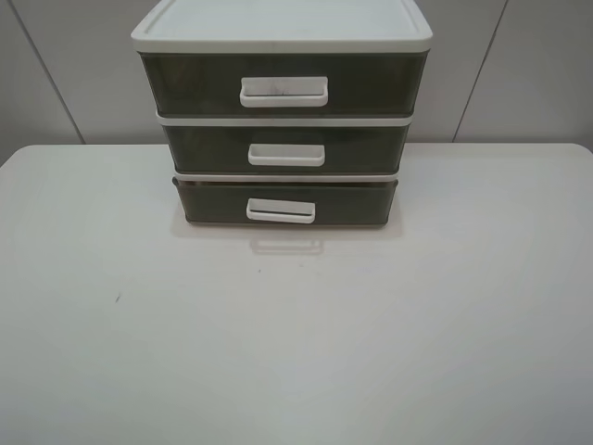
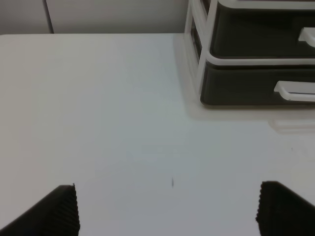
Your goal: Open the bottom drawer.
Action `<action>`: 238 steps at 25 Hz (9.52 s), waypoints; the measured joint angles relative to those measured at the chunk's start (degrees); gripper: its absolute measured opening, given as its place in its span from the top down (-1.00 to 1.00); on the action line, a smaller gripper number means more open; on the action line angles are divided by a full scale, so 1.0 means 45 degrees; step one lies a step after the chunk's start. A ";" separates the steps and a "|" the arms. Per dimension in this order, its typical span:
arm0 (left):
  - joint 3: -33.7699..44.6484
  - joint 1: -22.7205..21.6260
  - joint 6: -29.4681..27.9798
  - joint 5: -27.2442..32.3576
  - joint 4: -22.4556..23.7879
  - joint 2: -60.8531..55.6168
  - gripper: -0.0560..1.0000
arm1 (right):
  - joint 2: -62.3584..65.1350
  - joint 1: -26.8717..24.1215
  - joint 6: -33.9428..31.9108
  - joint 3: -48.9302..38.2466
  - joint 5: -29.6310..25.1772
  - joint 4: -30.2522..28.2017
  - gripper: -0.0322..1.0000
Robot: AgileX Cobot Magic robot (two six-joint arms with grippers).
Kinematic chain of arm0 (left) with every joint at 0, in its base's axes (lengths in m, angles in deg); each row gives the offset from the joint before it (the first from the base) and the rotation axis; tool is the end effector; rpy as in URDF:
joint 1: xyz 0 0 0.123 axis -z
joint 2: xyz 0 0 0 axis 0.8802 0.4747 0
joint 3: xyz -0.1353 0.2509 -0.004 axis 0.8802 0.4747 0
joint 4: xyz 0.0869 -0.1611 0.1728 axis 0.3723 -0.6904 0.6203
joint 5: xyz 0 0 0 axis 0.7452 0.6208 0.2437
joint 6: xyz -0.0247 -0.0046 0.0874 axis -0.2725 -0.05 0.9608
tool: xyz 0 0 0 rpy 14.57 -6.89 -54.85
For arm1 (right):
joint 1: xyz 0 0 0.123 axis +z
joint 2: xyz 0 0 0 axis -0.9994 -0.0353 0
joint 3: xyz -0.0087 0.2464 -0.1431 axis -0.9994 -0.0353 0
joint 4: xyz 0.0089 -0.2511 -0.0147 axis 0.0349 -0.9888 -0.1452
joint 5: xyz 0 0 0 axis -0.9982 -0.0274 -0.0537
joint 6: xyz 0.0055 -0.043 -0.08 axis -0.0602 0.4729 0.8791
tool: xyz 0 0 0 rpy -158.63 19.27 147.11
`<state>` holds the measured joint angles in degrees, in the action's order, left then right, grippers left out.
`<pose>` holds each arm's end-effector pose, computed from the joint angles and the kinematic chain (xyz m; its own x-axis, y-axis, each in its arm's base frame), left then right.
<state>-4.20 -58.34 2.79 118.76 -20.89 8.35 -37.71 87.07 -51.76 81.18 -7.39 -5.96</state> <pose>-0.0065 -0.0034 0.2789 -0.4473 0.0020 -0.8944 0.0851 0.9956 -0.0403 -0.0082 -0.0038 0.2835 -0.4333 -0.0329 -0.9007 0.0377 0.9978 -0.0546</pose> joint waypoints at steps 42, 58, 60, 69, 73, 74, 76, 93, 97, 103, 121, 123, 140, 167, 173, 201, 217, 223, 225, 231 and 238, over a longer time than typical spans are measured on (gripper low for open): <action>0.0000 0.0000 0.0000 0.0000 0.0000 0.0000 -0.52 | -1.0812 0.4876 -0.0010 0.4344 0.3748 -0.2714 -0.61; 0.0000 0.0000 0.0000 0.0000 0.0000 0.0000 -0.52 | -1.9974 0.8596 0.4106 0.4349 0.8868 -0.3653 -0.61; 0.0000 0.0000 0.0000 0.0000 0.0000 0.0000 -0.52 | -2.0531 0.9039 0.4706 0.4349 0.9351 -0.3925 -0.61; 0.0000 0.0000 0.0000 0.0000 0.0000 0.0000 -0.52 | -2.3004 0.9470 0.5336 0.4349 1.2806 -0.4372 -0.61; 0.0000 0.0000 0.0000 0.0000 0.0000 0.0000 -0.52 | -2.3947 0.9470 0.5639 0.4358 1.3703 -0.4490 -0.61; 0.0000 0.0000 0.0000 0.0000 0.0000 0.0000 -0.52 | -2.4092 0.9470 0.5868 0.4358 1.3851 -0.4490 -0.61; 0.0000 0.0000 0.0000 0.0000 0.0000 0.0000 -0.52 | -2.4343 0.9470 0.6190 0.4358 1.4135 -0.4490 -0.61; 0.0000 0.0000 0.0000 0.0000 0.0000 0.0000 -0.52 | -2.4964 0.8687 0.9717 0.4373 1.6399 -0.1435 -0.61; 0.0000 0.0000 0.0000 0.0000 0.0000 0.0000 -0.52 | -2.5443 0.8687 0.9970 0.4373 1.7056 -0.1037 -0.61; 0.0000 0.0000 0.0000 0.0000 0.0000 0.0000 -0.52 | -2.5855 0.8687 0.9998 0.4377 1.7784 -0.0762 -0.61; 0.0000 0.0000 0.0000 0.0000 0.0000 0.0000 -0.52 | -2.6460 0.8687 1.0002 0.4387 1.9162 -0.0509 -0.10; 0.0000 0.0000 0.0000 0.0000 0.0000 0.0000 -0.52 | -2.6460 0.8658 1.0002 0.4387 1.9322 -0.0440 0.15; 0.0000 0.0000 0.0000 0.0000 0.0000 0.0000 -0.52 | -2.6237 0.8602 1.0197 0.4387 1.9114 -0.0539 0.74; 0.0000 0.0000 0.0000 0.0000 0.0000 0.0000 -0.52 | -2.4223 1.0200 1.0036 0.2602 1.7181 0.0158 0.75; 0.0000 0.0000 0.0000 0.0000 0.0000 0.0000 -0.52 | -2.4190 1.0619 1.0010 0.2602 1.6925 0.0825 0.75; 0.0000 0.0000 0.0000 0.0000 0.0000 0.0000 -0.52 | -2.3373 1.1540 0.9950 0.1588 1.6430 0.1368 0.77; 0.0000 0.0000 0.0000 0.0000 0.0000 0.0000 -0.52 | -2.2096 1.1549 0.9973 0.1560 1.5145 0.0978 -0.22; 0.0000 0.0000 0.0000 0.0000 0.0000 0.0000 -0.52 | -1.9053 1.1549 0.9927 0.1562 1.2576 0.2528 -0.40; 0.0000 0.0000 0.0000 0.0000 0.0000 0.0000 -0.52 | -1.7995 1.1466 0.9767 0.1606 1.2133 0.3275 -0.44; 0.0000 0.0000 0.0000 0.0000 0.0000 0.0000 -0.52 | -1.5566 0.7918 0.7440 0.1677 1.0389 0.5009 -0.46; 0.0000 0.0000 0.0000 0.0000 0.0000 0.0000 -0.52 | -1.1838 0.2682 0.4631 0.1677 0.7205 0.3827 -0.46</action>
<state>-4.20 -58.34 2.79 118.76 -20.89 8.35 -90.98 99.14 -30.91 88.73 25.03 11.26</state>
